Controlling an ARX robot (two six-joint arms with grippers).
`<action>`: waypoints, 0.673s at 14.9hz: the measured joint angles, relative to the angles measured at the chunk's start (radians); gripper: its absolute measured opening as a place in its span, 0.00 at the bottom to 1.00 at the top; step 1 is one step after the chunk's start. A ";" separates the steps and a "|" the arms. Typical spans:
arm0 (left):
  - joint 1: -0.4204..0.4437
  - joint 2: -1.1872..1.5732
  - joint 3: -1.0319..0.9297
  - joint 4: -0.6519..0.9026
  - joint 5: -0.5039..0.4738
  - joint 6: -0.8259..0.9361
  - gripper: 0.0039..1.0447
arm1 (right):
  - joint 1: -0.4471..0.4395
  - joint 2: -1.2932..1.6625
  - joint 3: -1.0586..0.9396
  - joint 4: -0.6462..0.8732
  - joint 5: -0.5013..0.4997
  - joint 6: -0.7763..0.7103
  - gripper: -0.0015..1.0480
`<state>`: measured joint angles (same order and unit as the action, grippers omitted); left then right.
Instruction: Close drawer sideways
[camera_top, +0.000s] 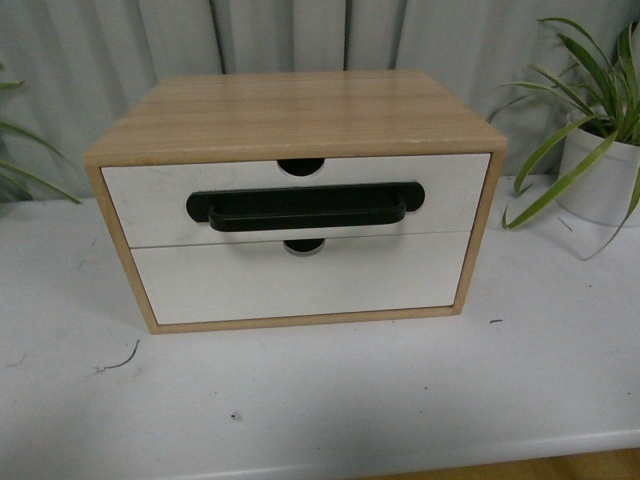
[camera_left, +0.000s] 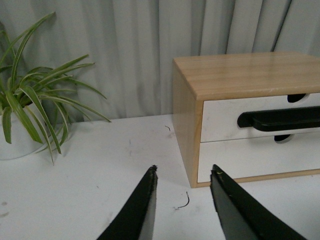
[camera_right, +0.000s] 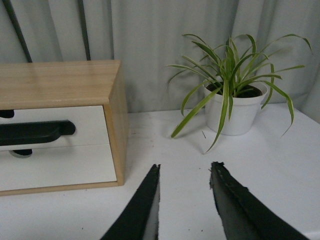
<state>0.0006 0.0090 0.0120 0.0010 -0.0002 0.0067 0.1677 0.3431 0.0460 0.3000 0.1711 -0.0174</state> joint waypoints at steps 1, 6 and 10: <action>0.000 0.000 0.000 -0.005 0.000 0.000 0.25 | -0.018 -0.017 -0.008 -0.019 -0.020 0.001 0.23; 0.000 0.000 0.000 -0.004 0.000 -0.003 0.01 | -0.167 -0.132 -0.034 -0.086 -0.171 0.003 0.02; 0.000 0.000 0.000 -0.005 -0.001 -0.003 0.01 | -0.168 -0.285 -0.034 -0.297 -0.172 0.003 0.02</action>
<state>0.0002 0.0090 0.0120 -0.0040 -0.0010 0.0032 -0.0002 0.0586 0.0124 0.0032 -0.0010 -0.0139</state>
